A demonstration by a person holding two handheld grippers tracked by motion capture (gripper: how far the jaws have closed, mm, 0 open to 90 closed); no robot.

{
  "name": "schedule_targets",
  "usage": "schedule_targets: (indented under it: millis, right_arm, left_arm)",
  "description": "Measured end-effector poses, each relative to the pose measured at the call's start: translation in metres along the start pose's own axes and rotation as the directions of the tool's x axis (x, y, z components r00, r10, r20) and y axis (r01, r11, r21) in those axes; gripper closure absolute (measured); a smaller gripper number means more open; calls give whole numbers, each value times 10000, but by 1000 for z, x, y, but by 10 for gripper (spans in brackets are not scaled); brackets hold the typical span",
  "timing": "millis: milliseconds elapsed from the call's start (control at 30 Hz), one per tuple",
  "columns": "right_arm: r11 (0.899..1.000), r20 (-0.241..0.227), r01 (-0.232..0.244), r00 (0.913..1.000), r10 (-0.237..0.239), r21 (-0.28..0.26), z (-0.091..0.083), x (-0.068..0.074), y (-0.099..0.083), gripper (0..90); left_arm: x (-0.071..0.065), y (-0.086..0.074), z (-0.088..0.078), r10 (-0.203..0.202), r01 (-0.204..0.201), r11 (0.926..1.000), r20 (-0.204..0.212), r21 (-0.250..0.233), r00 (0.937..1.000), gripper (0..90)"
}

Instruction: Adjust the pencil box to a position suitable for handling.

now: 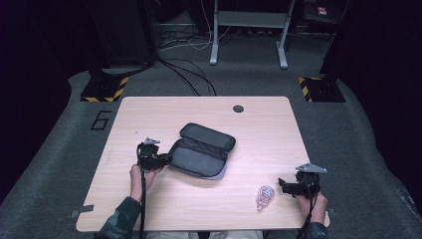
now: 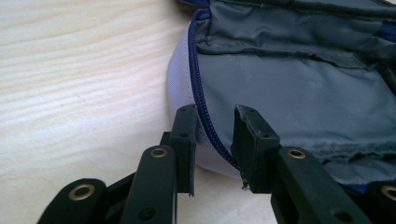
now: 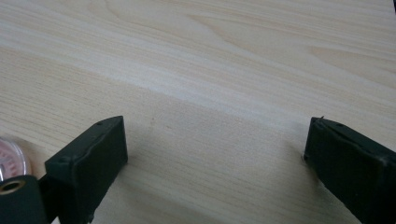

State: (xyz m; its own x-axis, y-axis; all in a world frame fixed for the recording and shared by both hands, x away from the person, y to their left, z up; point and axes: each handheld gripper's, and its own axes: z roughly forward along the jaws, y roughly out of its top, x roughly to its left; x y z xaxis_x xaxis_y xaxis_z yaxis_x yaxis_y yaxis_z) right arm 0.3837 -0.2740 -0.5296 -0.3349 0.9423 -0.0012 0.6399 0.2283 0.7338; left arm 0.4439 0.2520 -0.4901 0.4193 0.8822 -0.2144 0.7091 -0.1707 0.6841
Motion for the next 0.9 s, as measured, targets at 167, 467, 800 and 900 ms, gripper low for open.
schedule_targets:
  millis: [167, 467, 800, 900]
  right_arm:
    - [10000, -5, 20, 10000, -20, 5, 0, 0, 0, 53]
    - [10000, -5, 17, 10000, -17, 3, 0, 0, 0, 53]
    - [10000, -8, 20, 10000, -20, 6, 0, 0, 0, 53]
    - [10000, -2, 2, 10000, -2, 1, 0, 0, 0, 54]
  left_arm:
    - [-6, -5, -1, 15, -16, 10000, 153, 77, 9999, 689]
    - [-17, -14, -1, -28, 27, 10000, 331, 53, 9994, 648]
    - [-35, -21, -1, 144, -152, 9998, 889, 89, 9959, 600]
    - [-41, -23, 1, 75, -84, 9999, 1067, 75, 9943, 587]
